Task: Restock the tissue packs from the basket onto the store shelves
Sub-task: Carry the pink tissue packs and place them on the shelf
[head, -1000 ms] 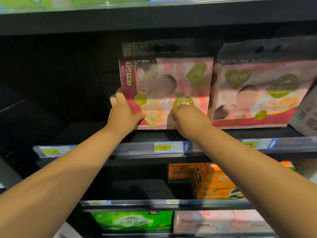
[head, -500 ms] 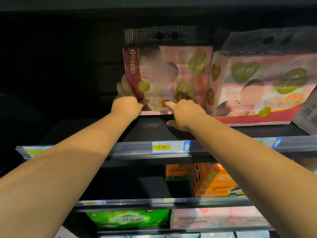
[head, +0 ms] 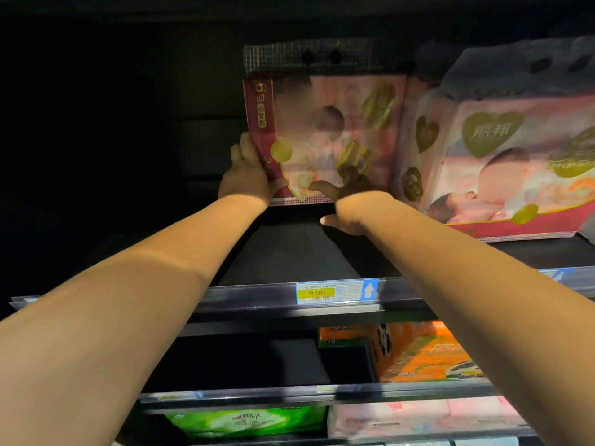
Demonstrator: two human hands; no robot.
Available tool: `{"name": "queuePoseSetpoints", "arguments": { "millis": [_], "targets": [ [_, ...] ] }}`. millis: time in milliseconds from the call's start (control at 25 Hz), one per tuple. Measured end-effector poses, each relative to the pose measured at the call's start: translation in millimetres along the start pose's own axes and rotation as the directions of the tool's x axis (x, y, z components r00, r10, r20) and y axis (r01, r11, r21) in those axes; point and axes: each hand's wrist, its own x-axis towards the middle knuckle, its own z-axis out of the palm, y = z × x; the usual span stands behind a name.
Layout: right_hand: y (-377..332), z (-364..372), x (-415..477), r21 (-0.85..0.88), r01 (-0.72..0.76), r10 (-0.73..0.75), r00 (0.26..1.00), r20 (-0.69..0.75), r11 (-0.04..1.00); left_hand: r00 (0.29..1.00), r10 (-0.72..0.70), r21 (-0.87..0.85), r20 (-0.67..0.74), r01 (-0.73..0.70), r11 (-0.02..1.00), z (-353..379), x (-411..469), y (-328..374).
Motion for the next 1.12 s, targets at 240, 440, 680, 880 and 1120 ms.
{"name": "queuePoseSetpoints", "arguments": {
  "millis": [240,440,680,880,1120],
  "targets": [
    [0.5,3.4,25.3,-0.023,-0.008,0.008,1.000,-0.006,1.000,0.997,0.030,-0.119,0.070,-0.022,0.993,0.2,20.5,-12.8],
    [6.3,6.7,36.2,0.062,0.012,-0.014,1.000,0.025,0.998,0.997,0.048,-0.149,0.065,-0.038,0.988,-5.9,21.2,-16.9],
    [-0.3,8.9,48.7,-0.033,-0.044,0.045,0.998,0.036,0.998,0.973,0.158,-0.168,0.168,-0.129,0.977,-1.8,12.9,-21.2],
    [5.1,12.3,57.6,0.042,-0.056,0.056,0.998,0.019,0.998,0.910,0.200,-0.033,0.364,-0.202,0.979,9.1,30.9,-32.3],
    [15.7,16.1,63.4,0.057,-0.050,0.049,0.999,0.020,0.997,0.886,0.098,0.135,0.453,-0.177,0.975,16.3,30.6,-29.2]
  ]
}}
